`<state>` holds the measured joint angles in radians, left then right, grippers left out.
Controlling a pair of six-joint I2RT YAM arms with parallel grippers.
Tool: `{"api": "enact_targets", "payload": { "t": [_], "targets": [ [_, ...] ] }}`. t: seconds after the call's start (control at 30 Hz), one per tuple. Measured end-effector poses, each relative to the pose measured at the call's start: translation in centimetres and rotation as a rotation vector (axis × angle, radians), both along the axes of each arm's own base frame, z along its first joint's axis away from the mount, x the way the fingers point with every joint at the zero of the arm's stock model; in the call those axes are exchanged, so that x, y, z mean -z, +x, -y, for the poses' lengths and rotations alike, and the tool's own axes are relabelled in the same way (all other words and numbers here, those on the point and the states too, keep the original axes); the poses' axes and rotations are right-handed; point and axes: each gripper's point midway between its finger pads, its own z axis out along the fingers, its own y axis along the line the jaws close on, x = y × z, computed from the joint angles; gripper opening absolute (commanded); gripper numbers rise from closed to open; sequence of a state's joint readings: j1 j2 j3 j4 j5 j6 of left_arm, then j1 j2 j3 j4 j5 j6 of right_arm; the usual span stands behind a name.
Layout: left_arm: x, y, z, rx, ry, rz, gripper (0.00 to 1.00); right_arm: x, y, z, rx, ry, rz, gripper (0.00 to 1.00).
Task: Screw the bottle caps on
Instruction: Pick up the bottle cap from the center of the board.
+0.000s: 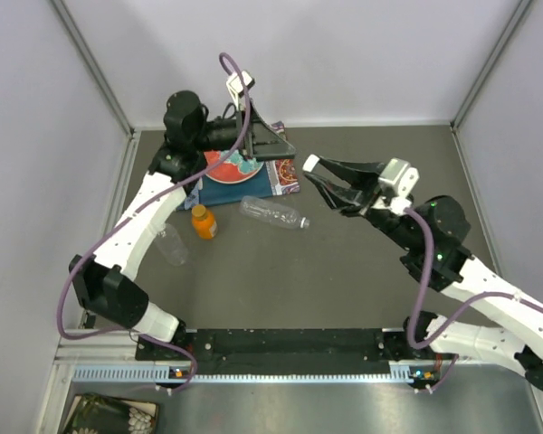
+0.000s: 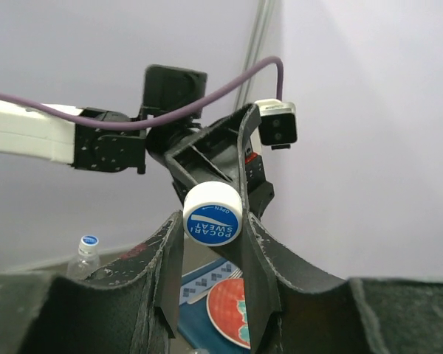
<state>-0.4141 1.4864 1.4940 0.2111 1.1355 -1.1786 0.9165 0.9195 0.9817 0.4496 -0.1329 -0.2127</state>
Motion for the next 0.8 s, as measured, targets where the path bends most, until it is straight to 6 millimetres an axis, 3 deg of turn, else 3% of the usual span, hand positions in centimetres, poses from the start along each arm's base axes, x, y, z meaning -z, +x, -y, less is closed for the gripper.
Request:
{"api": "enact_targets", "payload": {
  "t": [0.2, 0.37, 0.47, 0.7, 0.8],
  "targets": [
    [3.8, 7.4, -2.0, -0.211, 0.254, 0.315, 0.87, -1.8, -2.9, 3.6, -0.016, 0.047, 0.003, 0.24],
    [12.0, 11.1, -3.4, -0.225, 0.585, 0.607, 0.93, -2.9, -4.8, 5.8, -0.031, 0.080, 0.001, 0.24],
    [17.6, 12.1, -4.2, -0.128, 0.787, 0.789, 0.95, -3.5, -5.2, 6.3, -0.035, 0.086, -0.001, 0.24],
    [26.0, 11.5, -4.2, 0.181, 0.984, 1.087, 0.98, -2.4, -5.1, 6.1, -0.037, 0.050, -0.036, 0.24],
    [28.5, 11.7, -4.8, 0.291, 1.025, 1.170, 0.98, -2.1, -5.2, 6.2, -0.040, 0.043, -0.050, 0.24]
  ]
}}
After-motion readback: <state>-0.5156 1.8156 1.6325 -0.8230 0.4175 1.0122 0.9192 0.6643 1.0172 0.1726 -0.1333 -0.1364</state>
